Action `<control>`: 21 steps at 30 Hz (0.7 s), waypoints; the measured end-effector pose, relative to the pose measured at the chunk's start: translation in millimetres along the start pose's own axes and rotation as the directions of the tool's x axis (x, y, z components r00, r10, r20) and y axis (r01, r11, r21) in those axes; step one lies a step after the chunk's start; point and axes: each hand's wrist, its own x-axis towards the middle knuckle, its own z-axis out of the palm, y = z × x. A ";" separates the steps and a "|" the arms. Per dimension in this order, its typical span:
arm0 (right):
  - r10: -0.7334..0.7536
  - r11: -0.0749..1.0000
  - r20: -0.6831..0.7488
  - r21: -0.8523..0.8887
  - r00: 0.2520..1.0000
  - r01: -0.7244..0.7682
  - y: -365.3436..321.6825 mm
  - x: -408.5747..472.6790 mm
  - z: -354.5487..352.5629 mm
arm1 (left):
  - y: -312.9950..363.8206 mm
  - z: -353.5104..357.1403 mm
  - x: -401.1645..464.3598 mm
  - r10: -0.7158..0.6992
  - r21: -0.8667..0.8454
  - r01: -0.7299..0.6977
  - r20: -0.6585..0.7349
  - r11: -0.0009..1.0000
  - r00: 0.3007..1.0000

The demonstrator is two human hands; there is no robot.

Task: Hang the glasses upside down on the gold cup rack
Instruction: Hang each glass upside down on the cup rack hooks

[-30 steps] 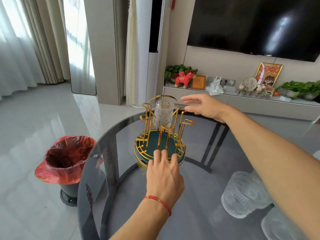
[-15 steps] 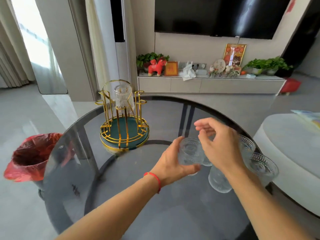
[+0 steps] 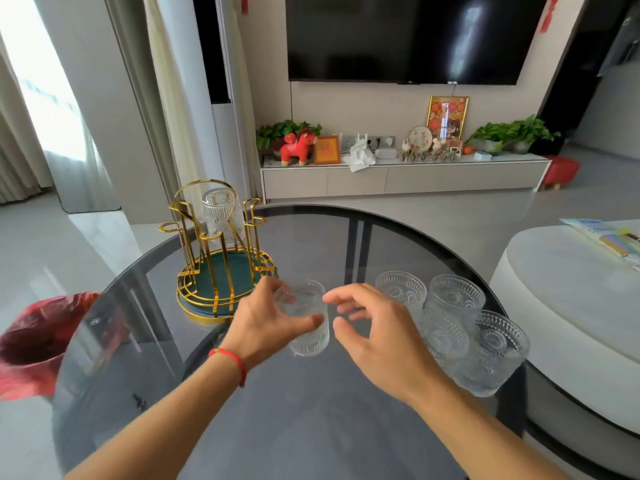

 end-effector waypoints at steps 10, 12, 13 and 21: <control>0.498 0.680 0.216 0.503 0.840 -0.533 -3.0 14.7 48.1 | -4.5 -30.8 -8.7 -0.140 -0.770 0.247 0.204 0.589 0.969; 0.521 0.524 0.223 0.678 0.824 -0.515 -3.8 21.3 54.3 | -6.7 -30.1 -8.5 -0.097 -0.755 0.266 0.262 0.599 0.960; 0.525 0.497 0.213 0.709 0.824 -0.500 -1.9 23.6 56.3 | -8.6 -31.5 -8.1 -0.075 -0.744 0.267 0.282 0.612 0.957; 0.514 0.617 -0.008 0.698 0.858 -0.364 16.1 43.6 62.5 | -66.5 -59.9 10.7 0.066 0.192 -0.015 -0.264 0.981 0.962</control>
